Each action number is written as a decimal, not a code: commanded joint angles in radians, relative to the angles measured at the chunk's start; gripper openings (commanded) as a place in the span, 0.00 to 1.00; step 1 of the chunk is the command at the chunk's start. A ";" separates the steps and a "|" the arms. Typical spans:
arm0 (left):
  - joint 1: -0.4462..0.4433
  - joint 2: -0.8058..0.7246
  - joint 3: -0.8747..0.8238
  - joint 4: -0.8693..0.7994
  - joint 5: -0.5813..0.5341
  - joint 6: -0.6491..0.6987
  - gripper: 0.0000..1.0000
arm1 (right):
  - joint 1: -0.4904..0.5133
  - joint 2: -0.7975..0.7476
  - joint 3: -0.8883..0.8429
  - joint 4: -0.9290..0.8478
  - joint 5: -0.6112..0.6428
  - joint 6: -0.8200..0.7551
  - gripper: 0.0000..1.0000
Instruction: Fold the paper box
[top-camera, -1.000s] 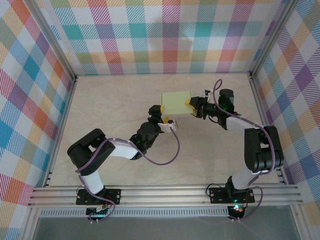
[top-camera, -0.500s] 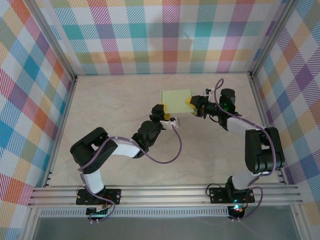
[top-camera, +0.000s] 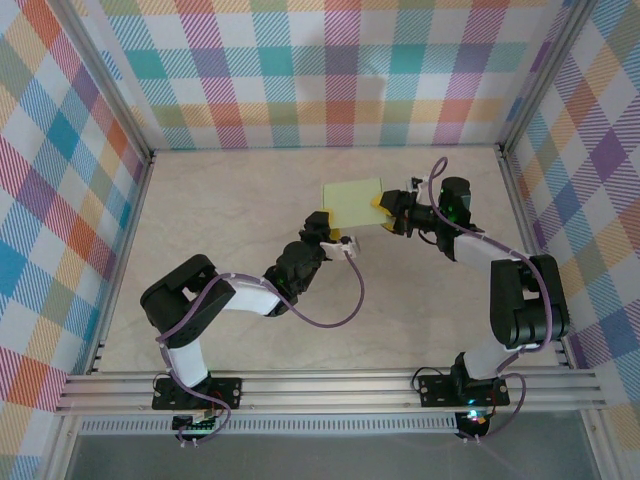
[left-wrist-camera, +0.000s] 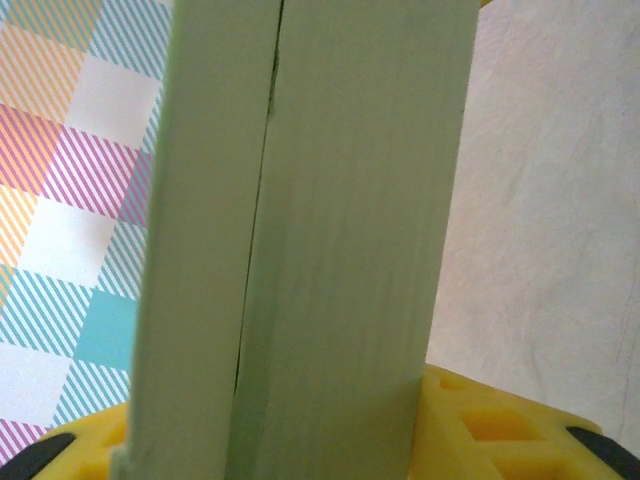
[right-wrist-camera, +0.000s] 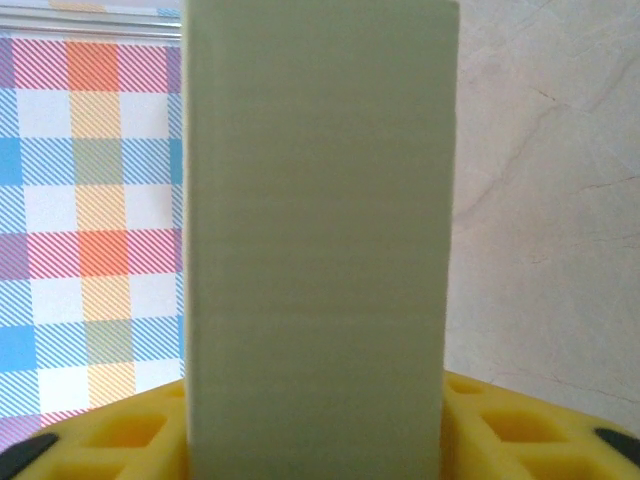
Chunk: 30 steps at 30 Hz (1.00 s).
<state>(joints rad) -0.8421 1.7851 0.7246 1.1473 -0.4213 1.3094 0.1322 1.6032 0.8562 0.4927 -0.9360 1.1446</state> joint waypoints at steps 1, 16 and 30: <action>-0.005 -0.049 0.021 -0.050 -0.007 -0.064 0.40 | 0.000 -0.026 -0.007 0.006 -0.005 -0.009 0.58; 0.052 -0.200 0.043 -0.559 0.179 -0.394 0.38 | -0.061 -0.169 0.004 -0.357 0.197 -0.263 0.76; 0.113 -0.347 0.151 -1.227 0.533 -0.602 0.39 | 0.143 -0.513 0.063 -0.924 0.671 -1.066 0.76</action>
<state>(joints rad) -0.7517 1.4693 0.8135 0.1108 0.0006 0.7673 0.2035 1.1313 0.8902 -0.2916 -0.4301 0.3340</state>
